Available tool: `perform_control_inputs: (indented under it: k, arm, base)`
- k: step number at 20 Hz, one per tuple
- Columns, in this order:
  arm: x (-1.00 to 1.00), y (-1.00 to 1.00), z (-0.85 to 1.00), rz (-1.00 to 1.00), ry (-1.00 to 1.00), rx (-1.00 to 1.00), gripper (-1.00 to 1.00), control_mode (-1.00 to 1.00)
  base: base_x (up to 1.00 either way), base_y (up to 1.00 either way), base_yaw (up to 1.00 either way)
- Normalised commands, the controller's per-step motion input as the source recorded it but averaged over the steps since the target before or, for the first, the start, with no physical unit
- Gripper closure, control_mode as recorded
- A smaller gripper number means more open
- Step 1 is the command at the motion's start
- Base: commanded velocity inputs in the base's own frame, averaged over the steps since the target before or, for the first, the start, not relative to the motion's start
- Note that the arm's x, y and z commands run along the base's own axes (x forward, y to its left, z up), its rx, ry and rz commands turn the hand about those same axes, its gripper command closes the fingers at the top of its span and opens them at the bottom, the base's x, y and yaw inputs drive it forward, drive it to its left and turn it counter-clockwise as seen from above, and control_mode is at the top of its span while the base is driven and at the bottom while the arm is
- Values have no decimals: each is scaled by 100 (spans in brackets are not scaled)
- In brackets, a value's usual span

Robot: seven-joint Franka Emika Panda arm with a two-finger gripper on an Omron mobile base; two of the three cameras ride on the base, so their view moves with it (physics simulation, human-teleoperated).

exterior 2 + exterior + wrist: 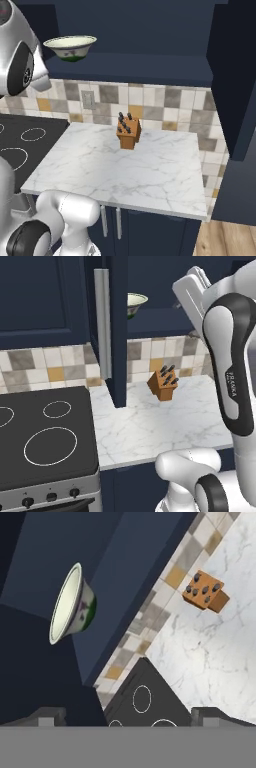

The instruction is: Pick up the bowls from the cabinet and place each bowl in front of a stool on the dining counter.

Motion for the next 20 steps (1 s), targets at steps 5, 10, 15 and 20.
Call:
perform_control_inputs:
  k: [5, 10, 15, 20]
  arm:
    - [38, 7, 0, 2, 0, 5, -100, -100]
    - [54, 0, 0, 1, 0, 3, -100, -100]
    - [43, 7, -1, 2, 0, 0, -100, -100]
    - [41, 18, 0, 0, 0, 0, -100, -100]
  base:
    - [0, 0, 0]
    - [0, 0, 0]
    - [0, 0, 0]
    - [0, 0, 0]
